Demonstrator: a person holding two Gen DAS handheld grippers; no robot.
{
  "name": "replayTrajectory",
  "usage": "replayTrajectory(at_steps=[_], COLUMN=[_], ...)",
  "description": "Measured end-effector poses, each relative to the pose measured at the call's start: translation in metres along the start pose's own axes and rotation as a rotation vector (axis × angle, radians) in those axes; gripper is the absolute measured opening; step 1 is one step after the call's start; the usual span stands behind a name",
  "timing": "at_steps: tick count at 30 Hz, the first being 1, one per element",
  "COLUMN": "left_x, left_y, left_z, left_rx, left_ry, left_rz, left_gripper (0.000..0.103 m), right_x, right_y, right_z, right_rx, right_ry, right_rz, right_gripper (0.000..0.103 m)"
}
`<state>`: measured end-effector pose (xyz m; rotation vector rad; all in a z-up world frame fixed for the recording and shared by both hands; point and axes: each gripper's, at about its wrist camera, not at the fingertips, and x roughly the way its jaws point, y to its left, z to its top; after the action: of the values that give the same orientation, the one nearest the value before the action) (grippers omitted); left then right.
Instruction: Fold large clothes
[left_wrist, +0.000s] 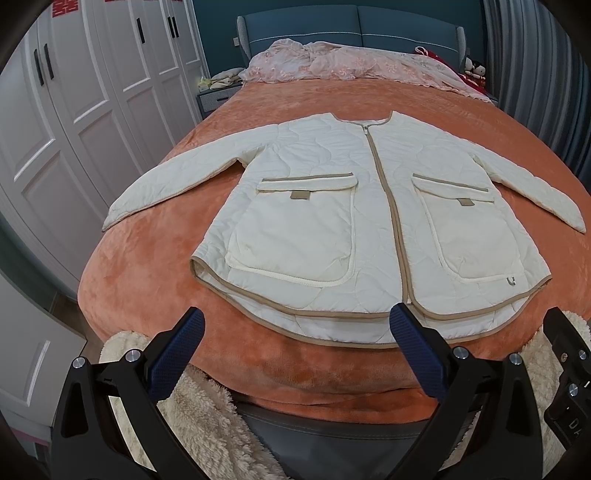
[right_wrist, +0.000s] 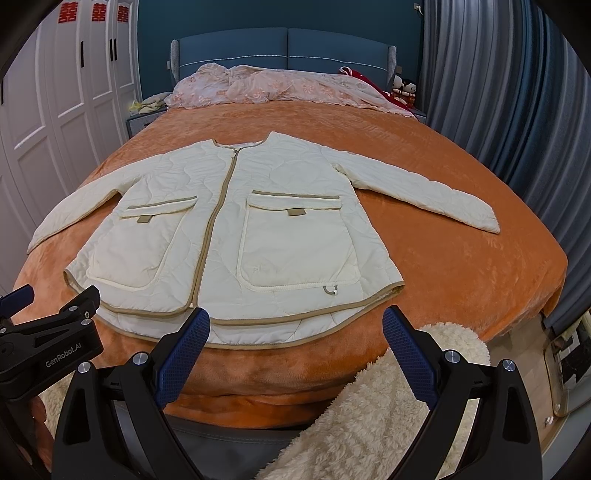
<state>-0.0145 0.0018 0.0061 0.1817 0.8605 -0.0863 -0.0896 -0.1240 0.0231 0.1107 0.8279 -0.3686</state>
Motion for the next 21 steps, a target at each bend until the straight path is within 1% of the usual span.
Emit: replayTrajectory(at_steps=[14, 21], left_x=[0.0003, 0.0067], left_y=[0.0003, 0.0001], left_z=[-0.0003, -0.0073], left_rx=[-0.001, -0.002], left_ry=[0.001, 0.013], left_rz=[0.001, 0.005], left_gripper=[0.098, 0.098], right_x=[0.0009, 0.0082], right_y=[0.0008, 0.0046], right_z=[-0.0012, -0.0032], right_rx=[-0.001, -0.006], right_ry=[0.004, 0.021], right_rz=[0.001, 0.005], right_gripper=[0.093, 0.093])
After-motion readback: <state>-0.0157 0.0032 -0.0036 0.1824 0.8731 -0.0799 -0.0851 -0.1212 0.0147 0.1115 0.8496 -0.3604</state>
